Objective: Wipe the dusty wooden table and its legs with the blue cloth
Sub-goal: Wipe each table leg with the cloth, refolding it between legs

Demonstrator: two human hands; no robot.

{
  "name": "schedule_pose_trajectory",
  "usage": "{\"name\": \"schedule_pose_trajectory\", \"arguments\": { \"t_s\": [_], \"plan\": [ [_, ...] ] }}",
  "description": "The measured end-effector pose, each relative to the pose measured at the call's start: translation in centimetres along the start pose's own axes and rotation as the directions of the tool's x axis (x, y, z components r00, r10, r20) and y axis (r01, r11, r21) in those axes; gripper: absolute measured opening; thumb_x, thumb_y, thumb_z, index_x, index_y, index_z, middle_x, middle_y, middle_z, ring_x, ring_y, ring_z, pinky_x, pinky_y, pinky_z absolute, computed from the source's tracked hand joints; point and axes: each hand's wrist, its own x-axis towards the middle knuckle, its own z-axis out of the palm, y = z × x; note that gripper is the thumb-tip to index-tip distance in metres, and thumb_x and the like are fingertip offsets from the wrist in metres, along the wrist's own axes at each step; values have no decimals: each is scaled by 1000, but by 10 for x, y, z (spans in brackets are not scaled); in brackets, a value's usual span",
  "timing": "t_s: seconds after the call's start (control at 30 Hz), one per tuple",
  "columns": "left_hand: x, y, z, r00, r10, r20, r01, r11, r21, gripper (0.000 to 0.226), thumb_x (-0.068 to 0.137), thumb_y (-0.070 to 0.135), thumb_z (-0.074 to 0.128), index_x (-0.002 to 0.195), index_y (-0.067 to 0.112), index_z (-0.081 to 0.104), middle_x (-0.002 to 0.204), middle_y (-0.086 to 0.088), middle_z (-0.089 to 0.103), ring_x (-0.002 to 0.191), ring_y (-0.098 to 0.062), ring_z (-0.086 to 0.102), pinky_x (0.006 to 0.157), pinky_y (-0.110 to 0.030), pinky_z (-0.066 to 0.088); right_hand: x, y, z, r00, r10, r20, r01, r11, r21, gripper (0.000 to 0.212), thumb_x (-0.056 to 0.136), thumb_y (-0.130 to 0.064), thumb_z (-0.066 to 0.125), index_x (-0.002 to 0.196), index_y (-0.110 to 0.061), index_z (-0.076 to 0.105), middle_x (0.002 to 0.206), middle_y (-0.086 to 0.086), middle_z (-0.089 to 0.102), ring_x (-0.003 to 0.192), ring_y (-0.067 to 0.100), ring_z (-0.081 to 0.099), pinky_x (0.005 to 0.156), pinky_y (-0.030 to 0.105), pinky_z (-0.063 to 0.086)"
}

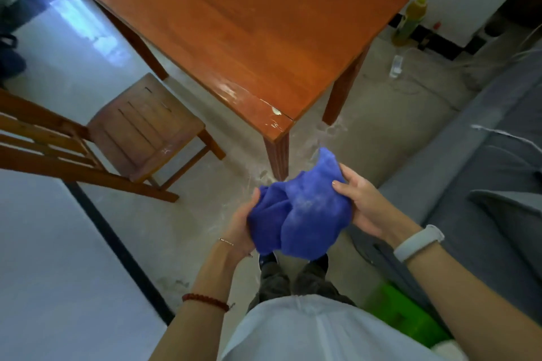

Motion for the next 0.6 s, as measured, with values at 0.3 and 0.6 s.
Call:
{"name": "schedule_pose_trajectory", "arguments": {
  "t_s": [0.3,0.6],
  "plan": [
    [-12,35,-54,919,385,-83,-317,848,426,59,72,21,71,126,21,47,125,-8,57,105,-24,59,87,-36,50,14,9,36,992,-89,-87,50,923,-381,43,95,-13,45,136,-16,34,128,5,51,117,20,51,99,34,44],
    [-15,64,-59,875,471,-113,-436,867,240,53,72,8,67,118,23,47,121,-9,56,107,-28,57,88,-41,51,27,0,58,972,-216,91,201,567,-799,49,97,-14,39,137,-33,20,134,-8,41,120,11,44,99,23,35]
  ]
}}
